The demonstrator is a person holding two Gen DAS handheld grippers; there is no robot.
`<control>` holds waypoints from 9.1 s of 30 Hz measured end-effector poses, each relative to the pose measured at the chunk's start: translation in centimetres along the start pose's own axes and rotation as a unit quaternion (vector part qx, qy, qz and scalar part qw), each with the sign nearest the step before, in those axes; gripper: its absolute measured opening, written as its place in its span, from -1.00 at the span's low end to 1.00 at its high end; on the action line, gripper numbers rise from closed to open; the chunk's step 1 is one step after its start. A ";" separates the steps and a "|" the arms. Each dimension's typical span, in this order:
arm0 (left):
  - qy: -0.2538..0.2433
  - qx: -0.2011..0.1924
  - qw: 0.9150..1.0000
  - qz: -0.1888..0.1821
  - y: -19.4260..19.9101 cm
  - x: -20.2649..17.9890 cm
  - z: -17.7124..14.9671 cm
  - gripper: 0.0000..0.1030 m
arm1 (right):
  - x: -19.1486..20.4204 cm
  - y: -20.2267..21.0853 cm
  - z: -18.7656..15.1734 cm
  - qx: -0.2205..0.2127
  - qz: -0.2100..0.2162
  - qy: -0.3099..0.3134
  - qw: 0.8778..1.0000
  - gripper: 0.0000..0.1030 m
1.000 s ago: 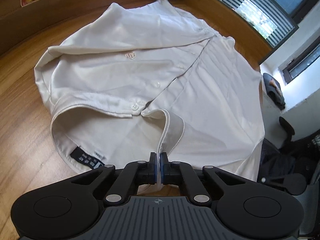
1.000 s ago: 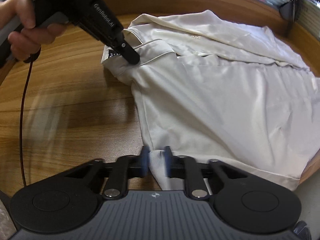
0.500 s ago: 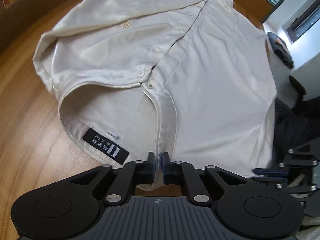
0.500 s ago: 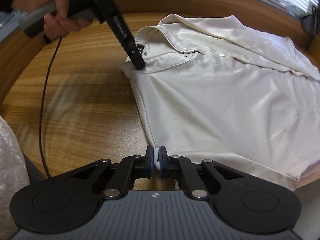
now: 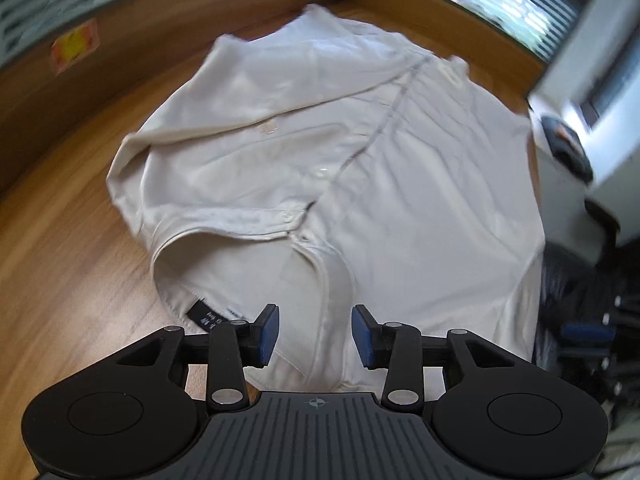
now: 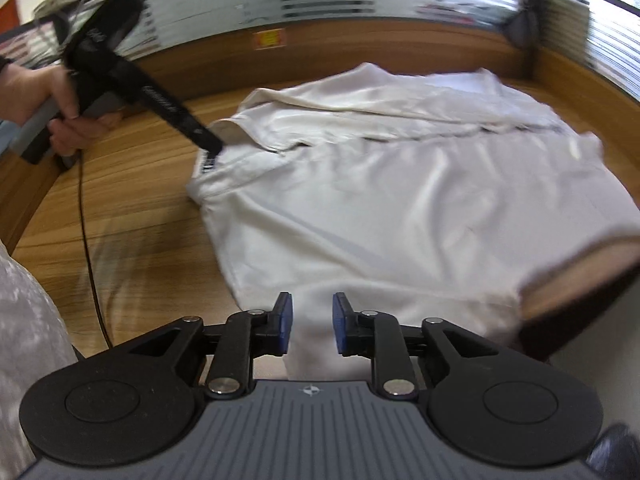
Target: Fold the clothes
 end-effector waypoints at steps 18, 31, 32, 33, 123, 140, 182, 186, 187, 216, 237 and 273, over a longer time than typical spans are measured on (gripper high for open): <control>-0.205 0.012 0.976 -0.074 -1.2 -12.6 -2.6 0.03 | 2.7 -5.1 -11.5 0.024 -0.119 -0.066 0.990 -0.23; -0.354 0.005 0.927 -0.126 -2.0 -18.7 -3.9 0.16 | 2.9 -5.7 -12.2 -0.038 -0.195 -0.018 0.980 -0.98; -0.372 0.003 0.919 -0.130 -2.1 -19.1 -4.4 0.16 | 2.7 -5.0 -12.0 -0.044 -0.196 -0.025 0.979 -0.98; -0.392 0.000 0.910 -0.135 -2.1 -19.7 -4.9 0.16 | 2.5 -4.3 -11.9 -0.048 -0.198 -0.032 0.979 -0.98; -0.378 -0.095 0.917 -0.081 -0.9 -23.5 -4.7 -0.96 | -4.6 -15.0 -25.8 0.074 -0.299 -0.201 0.930 -0.98; -0.343 -0.086 0.929 -0.113 -0.1 -21.2 -4.5 -0.96 | -9.5 7.0 -18.0 0.014 -0.450 -0.148 0.881 -0.98; 0.176 -0.067 0.975 0.121 -6.6 -12.4 -0.6 -0.77 | -20.0 -22.1 16.8 0.183 -0.016 0.606 0.774 -0.22; 0.241 -0.089 0.950 0.176 -5.1 -13.6 0.0 -0.60 | -20.7 -20.9 18.1 0.159 0.046 0.600 0.783 -0.20; 0.255 -0.095 0.944 0.188 -4.8 -14.0 0.2 -0.52 | -21.0 -20.4 18.4 0.150 0.063 0.595 0.787 -0.17; 0.359 -0.078 0.862 0.348 -12.5 -32.5 3.3 0.42 | -36.1 -15.7 16.0 0.152 0.274 0.405 0.859 0.15; 0.356 -0.060 0.846 0.393 -12.0 -32.2 5.1 0.58 | -36.3 -15.4 16.8 0.107 0.356 0.446 0.815 -0.88; 0.325 -0.052 0.871 0.365 -14.4 -32.7 5.7 0.58 | -45.3 -23.4 28.5 0.155 0.187 0.183 0.953 -0.43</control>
Point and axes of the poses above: each gripper's, at about its wrist camera, not at the fingertips, and y roughly against the way its jaws point, x to its left, z to its top, the point moved 2 cm from there along -y, roughly the way its jaws point, and after that the axes turned 9 degrees about -x, right-handed, at the moved point
